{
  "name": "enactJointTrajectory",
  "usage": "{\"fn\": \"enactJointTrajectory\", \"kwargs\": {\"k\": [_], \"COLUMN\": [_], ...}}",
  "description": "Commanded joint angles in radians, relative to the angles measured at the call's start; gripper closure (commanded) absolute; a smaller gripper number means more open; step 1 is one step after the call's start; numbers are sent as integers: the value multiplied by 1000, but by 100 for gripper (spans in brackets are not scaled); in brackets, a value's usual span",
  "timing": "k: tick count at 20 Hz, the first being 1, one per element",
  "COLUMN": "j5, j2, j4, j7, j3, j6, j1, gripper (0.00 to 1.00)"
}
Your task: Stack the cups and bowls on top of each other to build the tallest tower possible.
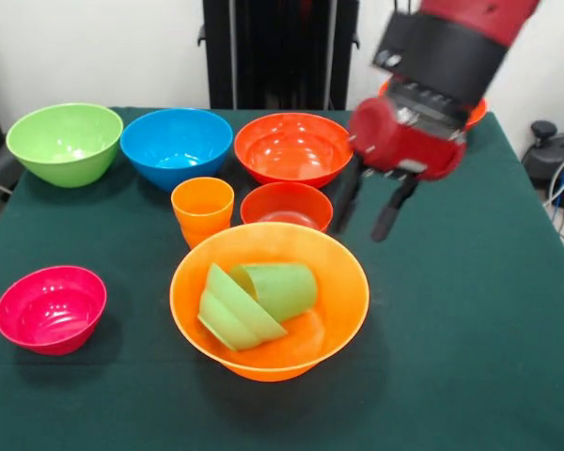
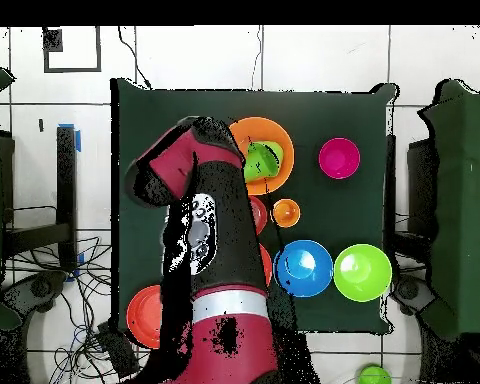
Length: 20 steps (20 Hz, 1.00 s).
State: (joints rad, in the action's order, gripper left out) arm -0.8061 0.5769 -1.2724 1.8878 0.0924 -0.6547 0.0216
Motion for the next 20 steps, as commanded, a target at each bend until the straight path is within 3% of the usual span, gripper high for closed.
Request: {"fn": "enactJointTrajectory", "kwargs": {"k": [1, 12, 19, 20], "j5": [-112, -175, -150, -148], "j2": [-155, -268, -295, -296], "j4": [18, 98, 106, 106], "j7": [-69, -231, -297, -296], "j3": [10, 51, 89, 90], "j6": [112, 165, 124, 121], "j1": [67, 174, 210, 209], "gripper": [0, 0, 0, 100]}}
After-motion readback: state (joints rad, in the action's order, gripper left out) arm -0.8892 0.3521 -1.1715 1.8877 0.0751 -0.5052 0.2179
